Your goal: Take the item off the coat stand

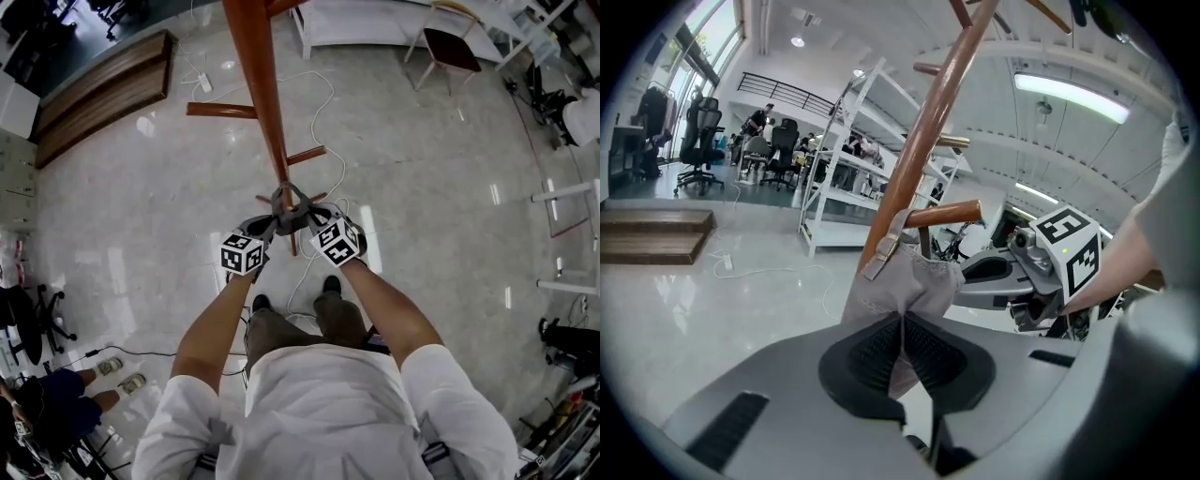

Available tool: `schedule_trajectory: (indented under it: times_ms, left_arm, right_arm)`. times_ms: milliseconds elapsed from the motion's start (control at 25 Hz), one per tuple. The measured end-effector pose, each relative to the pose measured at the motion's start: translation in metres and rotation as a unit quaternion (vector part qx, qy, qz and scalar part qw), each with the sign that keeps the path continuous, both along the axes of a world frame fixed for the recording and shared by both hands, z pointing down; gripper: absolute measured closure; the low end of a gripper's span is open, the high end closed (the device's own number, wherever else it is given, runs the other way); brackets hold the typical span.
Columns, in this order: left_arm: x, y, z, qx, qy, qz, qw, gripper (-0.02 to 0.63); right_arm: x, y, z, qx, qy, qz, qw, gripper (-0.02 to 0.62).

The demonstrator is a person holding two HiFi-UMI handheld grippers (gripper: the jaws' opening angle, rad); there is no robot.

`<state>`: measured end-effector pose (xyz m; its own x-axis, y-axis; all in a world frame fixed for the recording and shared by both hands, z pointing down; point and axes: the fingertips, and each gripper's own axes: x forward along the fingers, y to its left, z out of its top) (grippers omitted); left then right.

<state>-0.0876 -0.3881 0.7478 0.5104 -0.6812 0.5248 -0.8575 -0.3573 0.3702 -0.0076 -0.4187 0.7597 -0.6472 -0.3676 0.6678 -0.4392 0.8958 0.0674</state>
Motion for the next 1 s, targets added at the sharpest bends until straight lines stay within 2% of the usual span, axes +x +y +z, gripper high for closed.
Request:
schedule_trajectory:
  times_ms: [160,440,640,840,1000]
  left_arm:
    - [0.0,0.017,-0.019,0.008,0.023,0.006,0.9997,0.583]
    - [0.003,0.041,-0.06,0.017,0.032,0.034,0.9988,0.584]
    - [0.003,0.051,-0.093,0.024,0.067,0.039,0.9967,0.584]
    - [0.006,0.068,-0.138,0.048,0.084,0.055,0.9938,0.584]
    - [-0.003,0.078,-0.18,0.081,0.092,0.074,0.9897,0.584]
  right_arm:
    - [0.009,0.015,-0.011,-0.017,-0.024,0.015,0.999,0.568]
    - [0.017,0.044,-0.055,-0.014,-0.048,0.01,0.999,0.568]
    - [0.024,0.056,-0.081,-0.007,-0.065,0.031,0.997,0.569]
    - [0.031,0.081,-0.132,0.001,-0.108,0.058,0.992,0.569]
    - [0.024,0.098,-0.18,0.03,-0.133,0.068,0.988,0.569]
